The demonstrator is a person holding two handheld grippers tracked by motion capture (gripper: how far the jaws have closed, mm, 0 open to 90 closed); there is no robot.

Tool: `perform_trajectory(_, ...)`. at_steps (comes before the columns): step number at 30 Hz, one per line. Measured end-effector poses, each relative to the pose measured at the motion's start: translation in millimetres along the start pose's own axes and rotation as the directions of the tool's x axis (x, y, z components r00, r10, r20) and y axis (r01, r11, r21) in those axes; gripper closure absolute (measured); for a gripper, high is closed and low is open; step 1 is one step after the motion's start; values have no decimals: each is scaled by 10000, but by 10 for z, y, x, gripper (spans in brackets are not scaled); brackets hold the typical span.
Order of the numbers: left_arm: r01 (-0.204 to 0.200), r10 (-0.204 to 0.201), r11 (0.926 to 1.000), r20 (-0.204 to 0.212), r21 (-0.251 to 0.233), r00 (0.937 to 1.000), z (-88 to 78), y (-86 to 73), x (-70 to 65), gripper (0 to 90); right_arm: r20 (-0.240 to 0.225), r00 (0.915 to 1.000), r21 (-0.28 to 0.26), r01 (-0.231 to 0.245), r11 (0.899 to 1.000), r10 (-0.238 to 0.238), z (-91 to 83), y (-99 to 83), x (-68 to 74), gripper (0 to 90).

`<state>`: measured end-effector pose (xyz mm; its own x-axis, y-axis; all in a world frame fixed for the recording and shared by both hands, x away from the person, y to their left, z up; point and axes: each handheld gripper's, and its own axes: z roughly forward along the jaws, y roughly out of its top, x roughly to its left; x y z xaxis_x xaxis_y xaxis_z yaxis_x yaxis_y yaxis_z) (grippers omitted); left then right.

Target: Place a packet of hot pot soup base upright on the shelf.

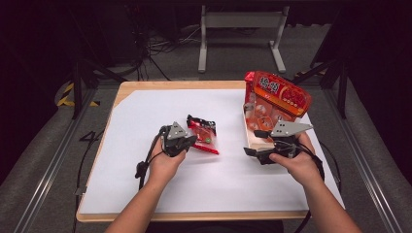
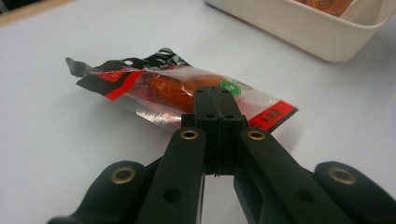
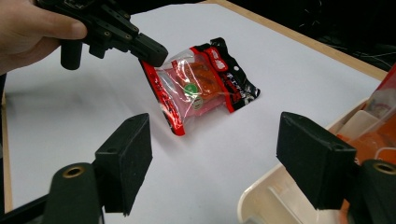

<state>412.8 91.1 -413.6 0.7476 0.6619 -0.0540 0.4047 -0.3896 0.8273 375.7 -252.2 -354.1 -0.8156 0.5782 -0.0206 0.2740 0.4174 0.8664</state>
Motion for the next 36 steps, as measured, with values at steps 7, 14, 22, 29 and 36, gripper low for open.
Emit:
perform_trajectory(7,1115,-1127,9897,89,895,9936,97,-152,113,900,-160,9998,45,70,10000,-69,18,-4,26,263)
perform_trajectory(14,1451,-1462,9821,1,1202,9893,148,-209,154,900,-285,9995,88,139,9999,-136,21,-14,36,254)
perform_trajectory(22,1873,-1800,9746,-679,1229,9813,210,-235,179,594,-348,9993,110,148,9998,-144,22,-20,40,245)
perform_trajectory(29,1795,-1712,9730,-680,1449,9829,340,-204,156,389,-399,9991,200,182,9996,-174,41,-26,47,240)
perform_trajectory(36,850,-670,9775,-977,1928,9930,424,-128,59,629,-484,9986,267,215,9994,-202,73,-26,59,236)
